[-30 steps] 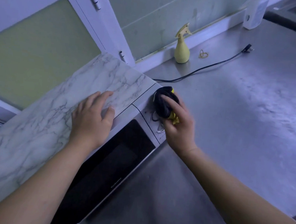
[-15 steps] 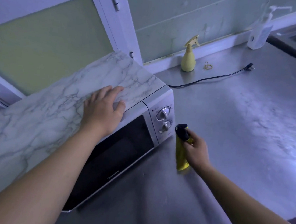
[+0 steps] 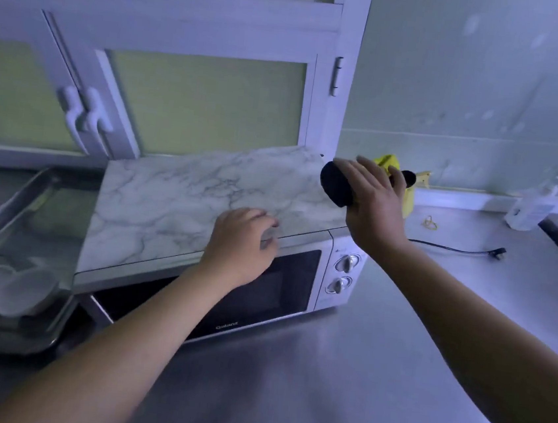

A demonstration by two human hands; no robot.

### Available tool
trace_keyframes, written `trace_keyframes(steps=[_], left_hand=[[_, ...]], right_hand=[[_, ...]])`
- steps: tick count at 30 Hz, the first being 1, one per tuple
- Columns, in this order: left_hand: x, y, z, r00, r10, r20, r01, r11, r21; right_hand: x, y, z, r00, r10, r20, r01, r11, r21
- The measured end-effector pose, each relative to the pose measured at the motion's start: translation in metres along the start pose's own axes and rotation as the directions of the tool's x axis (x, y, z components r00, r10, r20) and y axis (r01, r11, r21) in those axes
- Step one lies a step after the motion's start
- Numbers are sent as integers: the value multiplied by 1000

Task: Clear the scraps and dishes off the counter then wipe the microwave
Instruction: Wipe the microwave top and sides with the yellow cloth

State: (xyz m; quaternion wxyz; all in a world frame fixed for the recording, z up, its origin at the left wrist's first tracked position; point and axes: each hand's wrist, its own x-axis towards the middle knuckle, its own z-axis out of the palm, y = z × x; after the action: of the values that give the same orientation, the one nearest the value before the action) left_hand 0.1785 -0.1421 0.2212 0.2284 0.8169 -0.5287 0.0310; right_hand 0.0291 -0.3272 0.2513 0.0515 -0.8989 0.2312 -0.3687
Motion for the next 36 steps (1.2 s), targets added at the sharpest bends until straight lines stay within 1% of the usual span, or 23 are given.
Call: trace_keyframes(steps=[2,3,4,5,6,7,8,10,11,13,14,16,20,23,26,31,34,36], left_hand=[[-40,-22,-18,988,-57,-141,60,998,21],[-58,-37,-27,970,-99,-221,115,991,61],[-72,-53,-35,944,-164,-285,200,974,104],[-83,-70,-43,911,-249,-330,306,942,136],[-89,-86,-49,872,-342,-350,412,899,149],[-93,-99,-53,832,-435,-345,504,852,140],[-94,-109,-56,787,-529,-319,583,805,104],[-89,-119,-55,677,-683,-274,704,710,-30],[-86,-119,-52,636,-725,-265,738,671,-66],[-83,-118,-46,603,-743,-290,764,643,-59],[-82,-118,-43,600,-737,-309,764,643,-50],[-84,-120,-40,614,-713,-339,750,661,-34],[-86,-129,-37,662,-653,-368,699,715,-11],[-82,-135,-38,666,-651,-365,687,726,-40],[-77,-144,-40,677,-643,-360,672,739,-55],[-65,-164,-44,724,-591,-356,606,791,-80],[-52,-183,-47,744,-562,-362,564,818,-109],[-44,-197,-48,769,-533,-353,528,841,-118]], right_hand=[[7,8,16,995,-6,104,15,996,-92],[10,16,25,987,36,155,-15,991,-134],[12,26,34,973,113,199,-80,982,-169],[15,35,41,947,224,232,-184,966,-180],[19,43,47,905,348,247,-317,935,-158],[23,49,52,850,462,253,-448,887,-114],[27,54,56,798,546,256,-547,834,-72],[31,61,63,731,632,258,-653,757,-1],[31,63,65,703,662,259,-693,720,39],[27,70,68,626,722,295,-775,619,129],[26,74,69,590,741,320,-804,575,151],[26,80,71,551,755,355,-831,536,147],[26,75,69,554,753,355,-825,555,112],[22,67,66,532,765,363,-841,527,121],[17,63,65,491,787,373,-871,443,213],[10,51,64,449,805,388,-884,335,327],[2,40,64,409,821,399,-891,265,368],[-3,31,65,379,839,392,-895,225,385]])
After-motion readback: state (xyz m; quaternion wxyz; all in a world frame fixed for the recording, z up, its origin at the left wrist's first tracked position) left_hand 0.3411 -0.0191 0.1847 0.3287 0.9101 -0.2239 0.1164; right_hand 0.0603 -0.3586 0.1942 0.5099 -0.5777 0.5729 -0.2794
